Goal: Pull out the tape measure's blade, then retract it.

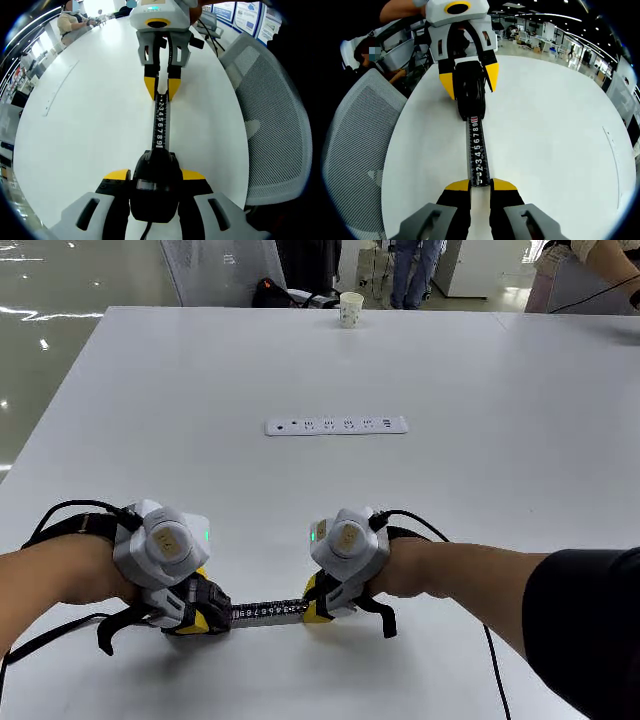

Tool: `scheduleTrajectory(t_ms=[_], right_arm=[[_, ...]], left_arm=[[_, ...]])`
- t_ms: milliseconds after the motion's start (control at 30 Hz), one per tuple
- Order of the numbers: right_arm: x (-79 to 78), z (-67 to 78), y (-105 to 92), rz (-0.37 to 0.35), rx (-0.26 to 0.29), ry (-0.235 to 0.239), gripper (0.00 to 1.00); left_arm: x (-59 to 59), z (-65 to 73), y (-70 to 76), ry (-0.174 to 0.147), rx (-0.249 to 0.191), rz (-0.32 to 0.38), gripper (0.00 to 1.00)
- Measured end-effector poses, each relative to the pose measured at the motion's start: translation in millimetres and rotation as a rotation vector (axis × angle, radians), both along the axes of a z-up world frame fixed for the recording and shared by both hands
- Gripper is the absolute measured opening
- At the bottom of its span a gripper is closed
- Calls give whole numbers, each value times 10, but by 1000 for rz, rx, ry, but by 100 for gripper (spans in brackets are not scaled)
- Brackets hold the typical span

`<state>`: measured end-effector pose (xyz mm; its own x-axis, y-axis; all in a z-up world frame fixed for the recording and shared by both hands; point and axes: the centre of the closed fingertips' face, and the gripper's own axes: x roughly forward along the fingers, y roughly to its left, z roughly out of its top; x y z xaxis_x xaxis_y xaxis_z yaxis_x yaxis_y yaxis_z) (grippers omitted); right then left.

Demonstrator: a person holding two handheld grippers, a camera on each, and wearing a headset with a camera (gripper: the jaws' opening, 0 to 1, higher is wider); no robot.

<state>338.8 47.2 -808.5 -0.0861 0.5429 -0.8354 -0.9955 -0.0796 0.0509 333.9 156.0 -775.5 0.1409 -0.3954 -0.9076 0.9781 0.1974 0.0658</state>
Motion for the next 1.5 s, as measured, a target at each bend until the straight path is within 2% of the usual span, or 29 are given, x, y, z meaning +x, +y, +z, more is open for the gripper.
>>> scheduleTrajectory(t_ms=[1500], right_arm=[[22, 2, -199, -4, -13, 6, 9]], left_arm=[[9, -3, 0, -1, -1, 0, 31]])
